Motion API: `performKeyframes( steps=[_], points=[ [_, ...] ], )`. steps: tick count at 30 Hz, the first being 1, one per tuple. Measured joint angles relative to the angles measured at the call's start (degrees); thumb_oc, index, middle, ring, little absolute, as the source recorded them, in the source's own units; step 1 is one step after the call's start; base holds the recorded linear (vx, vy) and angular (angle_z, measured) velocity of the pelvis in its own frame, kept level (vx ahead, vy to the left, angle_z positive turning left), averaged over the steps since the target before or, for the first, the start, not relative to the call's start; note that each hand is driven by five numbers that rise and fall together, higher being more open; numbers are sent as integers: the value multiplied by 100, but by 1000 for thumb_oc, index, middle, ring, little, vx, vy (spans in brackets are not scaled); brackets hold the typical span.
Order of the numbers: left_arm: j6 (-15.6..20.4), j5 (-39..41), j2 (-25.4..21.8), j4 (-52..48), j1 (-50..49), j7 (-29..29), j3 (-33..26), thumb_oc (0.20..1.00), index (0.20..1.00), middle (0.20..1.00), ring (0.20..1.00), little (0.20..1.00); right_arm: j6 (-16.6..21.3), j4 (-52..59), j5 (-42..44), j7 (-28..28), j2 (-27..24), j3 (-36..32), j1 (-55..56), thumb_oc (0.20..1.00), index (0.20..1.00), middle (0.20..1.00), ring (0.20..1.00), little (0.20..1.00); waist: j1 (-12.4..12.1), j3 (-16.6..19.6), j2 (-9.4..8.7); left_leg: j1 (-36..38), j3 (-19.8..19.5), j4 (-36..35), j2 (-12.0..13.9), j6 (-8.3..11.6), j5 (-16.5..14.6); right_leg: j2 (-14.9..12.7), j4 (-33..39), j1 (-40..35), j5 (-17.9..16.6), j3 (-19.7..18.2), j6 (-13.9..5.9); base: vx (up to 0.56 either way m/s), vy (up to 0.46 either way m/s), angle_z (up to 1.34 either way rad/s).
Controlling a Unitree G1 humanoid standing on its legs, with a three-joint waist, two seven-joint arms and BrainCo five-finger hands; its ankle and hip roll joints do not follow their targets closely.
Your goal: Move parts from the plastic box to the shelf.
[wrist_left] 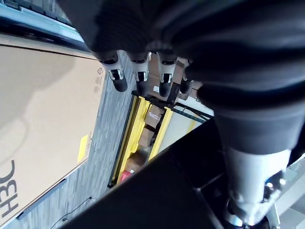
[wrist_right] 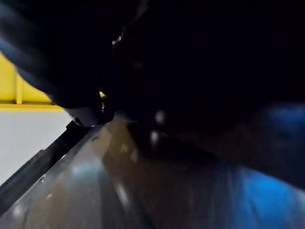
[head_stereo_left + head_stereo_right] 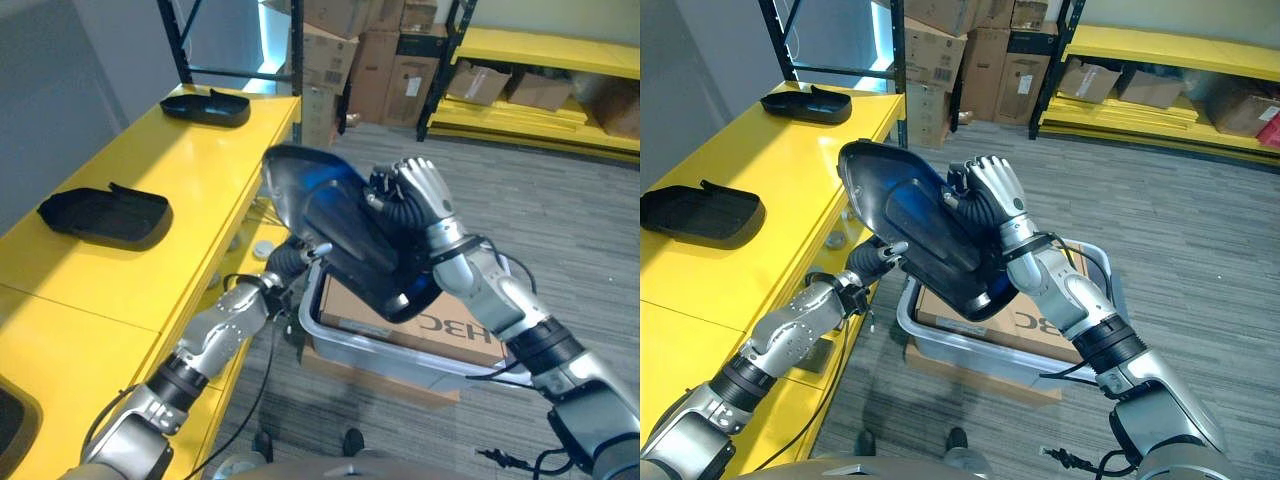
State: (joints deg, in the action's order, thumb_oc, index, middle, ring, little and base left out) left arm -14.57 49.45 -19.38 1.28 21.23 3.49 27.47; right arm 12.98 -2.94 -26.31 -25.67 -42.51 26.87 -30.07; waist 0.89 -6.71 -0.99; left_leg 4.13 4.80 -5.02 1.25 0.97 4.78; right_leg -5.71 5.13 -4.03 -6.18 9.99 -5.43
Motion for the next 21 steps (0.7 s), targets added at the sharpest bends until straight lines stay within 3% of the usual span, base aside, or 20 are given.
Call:
performKeyframes(
  steps=[1, 2, 9, 21],
  points=[
    [10, 0, -10, 0, -3, -7, -3, 1000, 1000, 1000, 1000, 1000, 26, 0, 9, 79, -11, 0, 0, 200, 200, 200, 200, 200, -7, 0, -1, 0, 0, 0, 0, 0, 0, 0, 0, 0, 0, 0, 0, 0, 0, 0],
    [31, 0, -31, 0, -7, -20, -5, 200, 200, 200, 200, 200, 67, 2, 8, 194, -44, 0, 0, 200, 200, 200, 200, 200, -19, -1, -2, 1, 2, 0, 0, 0, 0, 0, 0, 1, 2, -2, -2, 0, 0, 0],
    [368, 5, -74, -56, -55, -253, 23, 200, 200, 200, 200, 200, 96, -1, 311, 521, 18, 105, 96, 200, 200, 200, 200, 200, -35, -4, -1, 4, 5, 0, -1, 1, -2, -3, 0, 2, 4, -1, -6, 0, 0, 0],
    [1127, -259, -128, -64, -537, 330, 158, 200, 200, 200, 200, 200, -141, 4, 908, 319, 1058, 143, 806, 200, 200, 200, 200, 200, -60, -88, 53, 3, 10, 0, -5, 10, -9, -8, 0, 10, 7, 1, -5, 0, 0, 0]
  ],
)
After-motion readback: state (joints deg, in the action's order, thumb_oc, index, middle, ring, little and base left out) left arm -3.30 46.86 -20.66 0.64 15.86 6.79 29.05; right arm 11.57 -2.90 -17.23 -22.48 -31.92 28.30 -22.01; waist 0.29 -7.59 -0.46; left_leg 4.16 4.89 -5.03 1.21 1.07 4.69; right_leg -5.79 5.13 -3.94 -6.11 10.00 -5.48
